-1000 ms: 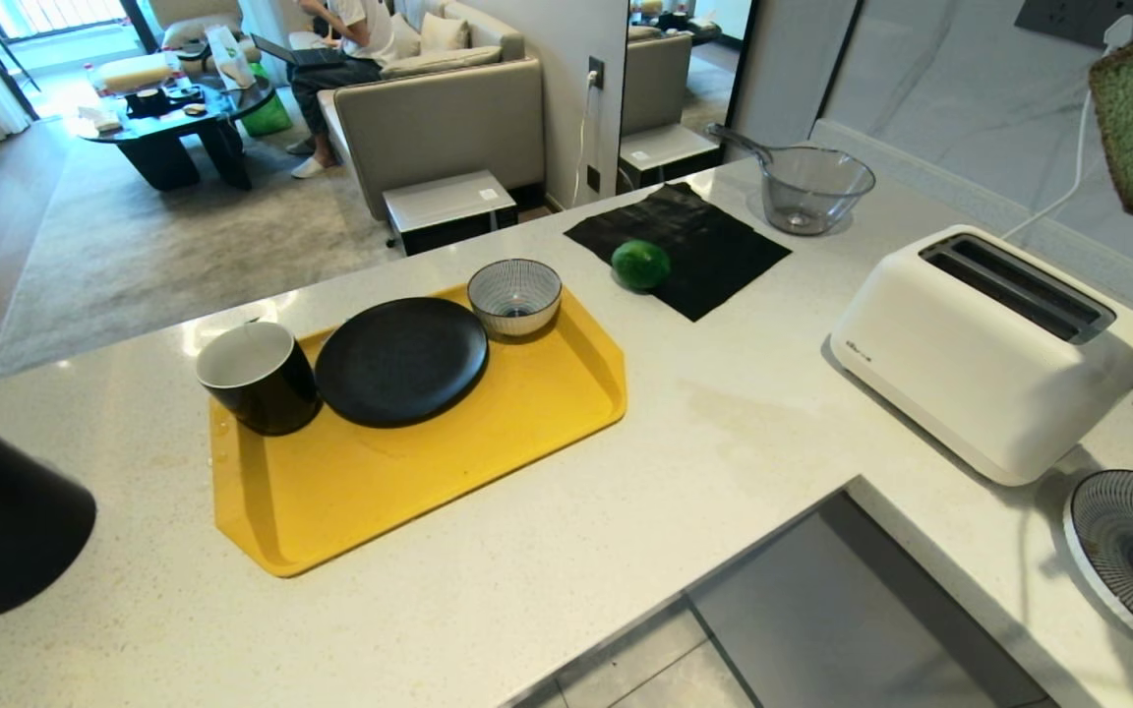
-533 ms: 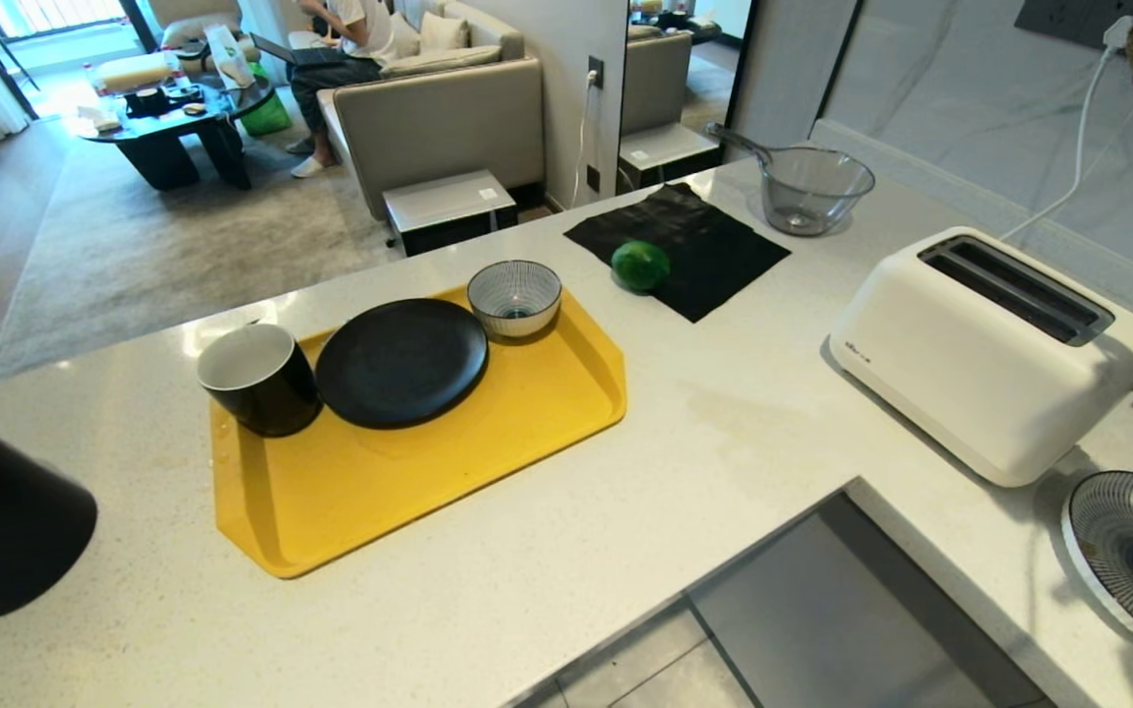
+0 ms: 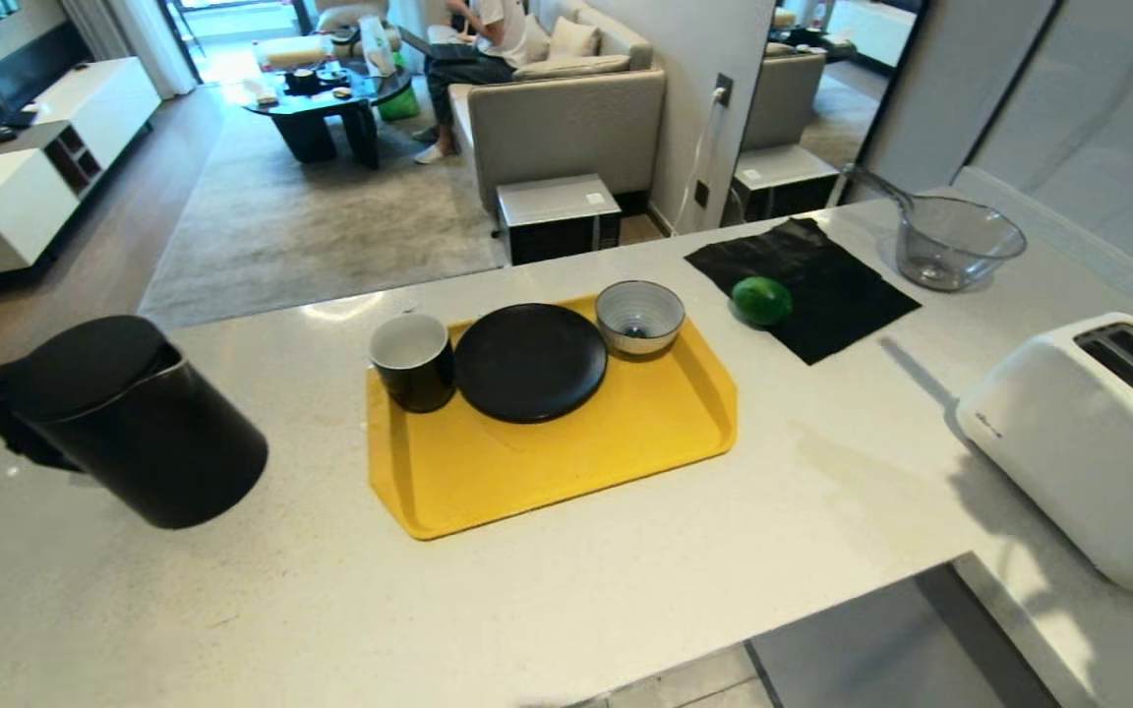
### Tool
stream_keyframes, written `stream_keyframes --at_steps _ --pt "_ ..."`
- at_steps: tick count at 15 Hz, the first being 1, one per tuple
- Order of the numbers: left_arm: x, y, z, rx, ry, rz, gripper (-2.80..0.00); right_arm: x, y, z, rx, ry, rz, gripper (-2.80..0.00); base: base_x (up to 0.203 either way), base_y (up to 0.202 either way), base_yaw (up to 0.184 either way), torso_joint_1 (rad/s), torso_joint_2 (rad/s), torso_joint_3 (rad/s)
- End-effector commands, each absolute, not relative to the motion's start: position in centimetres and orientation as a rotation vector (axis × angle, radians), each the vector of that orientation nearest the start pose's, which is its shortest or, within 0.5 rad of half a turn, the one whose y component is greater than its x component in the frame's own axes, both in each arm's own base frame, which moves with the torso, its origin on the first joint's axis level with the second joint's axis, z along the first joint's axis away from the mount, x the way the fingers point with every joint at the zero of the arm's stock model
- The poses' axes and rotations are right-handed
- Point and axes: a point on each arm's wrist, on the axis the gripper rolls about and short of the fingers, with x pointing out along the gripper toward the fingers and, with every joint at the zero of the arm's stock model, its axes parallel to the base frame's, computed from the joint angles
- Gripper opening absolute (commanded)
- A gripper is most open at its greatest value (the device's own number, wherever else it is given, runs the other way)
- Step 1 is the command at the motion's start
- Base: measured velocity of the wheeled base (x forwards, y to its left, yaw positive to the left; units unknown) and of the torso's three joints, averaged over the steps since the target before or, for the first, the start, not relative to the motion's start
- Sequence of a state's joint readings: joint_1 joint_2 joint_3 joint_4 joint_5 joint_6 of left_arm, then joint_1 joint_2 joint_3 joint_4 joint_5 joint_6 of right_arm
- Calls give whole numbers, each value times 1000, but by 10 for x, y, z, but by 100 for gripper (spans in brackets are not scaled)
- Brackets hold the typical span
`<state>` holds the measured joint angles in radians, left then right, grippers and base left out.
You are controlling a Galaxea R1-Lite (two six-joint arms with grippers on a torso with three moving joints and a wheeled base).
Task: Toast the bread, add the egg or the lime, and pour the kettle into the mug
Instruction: Put the bread slices in the toaster
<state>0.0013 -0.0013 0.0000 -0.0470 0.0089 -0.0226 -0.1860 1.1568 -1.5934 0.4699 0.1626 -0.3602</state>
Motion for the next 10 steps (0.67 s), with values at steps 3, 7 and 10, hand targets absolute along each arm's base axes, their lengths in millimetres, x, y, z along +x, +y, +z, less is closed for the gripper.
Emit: stream_keyframes --at_steps 3,7,10 --pt "-22 0 76 -23 -34 10 -280 110 -17 411 -353 54 -18 -280 0 -5 169 122 -224 -96" --pt "-22 0 76 -23 -34 10 -280 107 -17 407 -352 63 -23 -280 -1 -3 61 11 -14 -7" --pt "-22 0 76 -23 -34 10 -280 107 -21 408 -350 65 -51 -280 0 0 0 0 0 0"
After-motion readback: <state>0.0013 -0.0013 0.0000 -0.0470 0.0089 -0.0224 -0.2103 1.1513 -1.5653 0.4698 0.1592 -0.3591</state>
